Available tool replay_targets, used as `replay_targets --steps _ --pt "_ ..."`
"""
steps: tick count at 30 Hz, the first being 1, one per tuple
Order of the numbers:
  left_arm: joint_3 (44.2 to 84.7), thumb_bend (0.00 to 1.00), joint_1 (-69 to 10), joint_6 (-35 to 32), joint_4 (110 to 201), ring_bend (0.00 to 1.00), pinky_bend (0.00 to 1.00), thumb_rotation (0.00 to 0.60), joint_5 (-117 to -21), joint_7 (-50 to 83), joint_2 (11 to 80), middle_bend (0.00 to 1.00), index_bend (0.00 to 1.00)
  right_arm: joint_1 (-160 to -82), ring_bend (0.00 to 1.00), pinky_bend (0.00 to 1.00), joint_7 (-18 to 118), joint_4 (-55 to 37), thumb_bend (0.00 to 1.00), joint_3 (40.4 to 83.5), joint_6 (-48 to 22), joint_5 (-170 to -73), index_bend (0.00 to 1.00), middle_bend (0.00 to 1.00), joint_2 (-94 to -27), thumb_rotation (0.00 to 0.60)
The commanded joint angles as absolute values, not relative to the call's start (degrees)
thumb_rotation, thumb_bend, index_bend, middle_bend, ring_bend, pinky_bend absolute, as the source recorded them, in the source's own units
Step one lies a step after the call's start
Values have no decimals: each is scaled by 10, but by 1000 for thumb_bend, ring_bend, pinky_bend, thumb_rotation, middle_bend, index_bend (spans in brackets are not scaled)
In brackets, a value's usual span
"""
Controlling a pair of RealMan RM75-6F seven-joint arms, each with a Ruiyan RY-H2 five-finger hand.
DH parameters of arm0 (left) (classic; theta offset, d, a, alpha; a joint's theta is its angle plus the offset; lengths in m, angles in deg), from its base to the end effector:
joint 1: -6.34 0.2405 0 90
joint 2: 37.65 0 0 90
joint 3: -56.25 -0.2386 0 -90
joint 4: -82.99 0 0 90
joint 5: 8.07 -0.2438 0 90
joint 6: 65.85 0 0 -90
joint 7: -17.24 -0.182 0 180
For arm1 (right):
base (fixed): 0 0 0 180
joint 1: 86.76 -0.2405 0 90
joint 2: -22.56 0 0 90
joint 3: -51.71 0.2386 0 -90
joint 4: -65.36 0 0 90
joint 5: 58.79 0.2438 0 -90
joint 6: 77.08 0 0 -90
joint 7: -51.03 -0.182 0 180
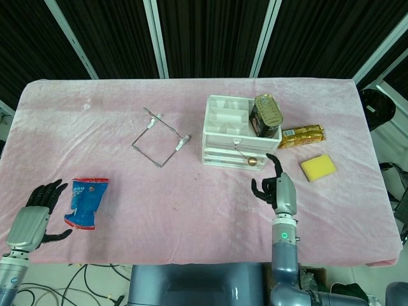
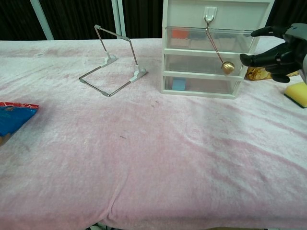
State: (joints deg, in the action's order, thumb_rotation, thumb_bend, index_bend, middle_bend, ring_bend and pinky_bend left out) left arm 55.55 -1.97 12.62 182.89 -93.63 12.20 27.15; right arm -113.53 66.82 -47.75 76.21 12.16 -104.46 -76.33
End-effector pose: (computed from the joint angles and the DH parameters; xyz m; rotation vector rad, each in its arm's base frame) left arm -0.2757 0.2165 0.0735 -1.5203 -1.0396 -0.8778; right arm -0.0962 -0.3096 0.0054 0.8117 -1.6244 1.3189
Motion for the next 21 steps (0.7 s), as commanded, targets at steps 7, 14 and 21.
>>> replay_targets --steps 7,14,21 --pt "555 0 -18 131 1827 0 0 600 -940 118 273 0 0 -1062 673 455 664 -521 273 610 102 -1237 141 572 -606 600" --pt "555 0 -17 134 1825 0 0 600 -942 115 274 0 0 -1034 95 100 682 -484 122 525 76 -1348 0 37 -490 600" --pt "555 0 -17 133 1821 0 0 600 -942 108 274 0 0 -991 0 47 679 -411 64 484 113 -1430 0 0 -426 600"
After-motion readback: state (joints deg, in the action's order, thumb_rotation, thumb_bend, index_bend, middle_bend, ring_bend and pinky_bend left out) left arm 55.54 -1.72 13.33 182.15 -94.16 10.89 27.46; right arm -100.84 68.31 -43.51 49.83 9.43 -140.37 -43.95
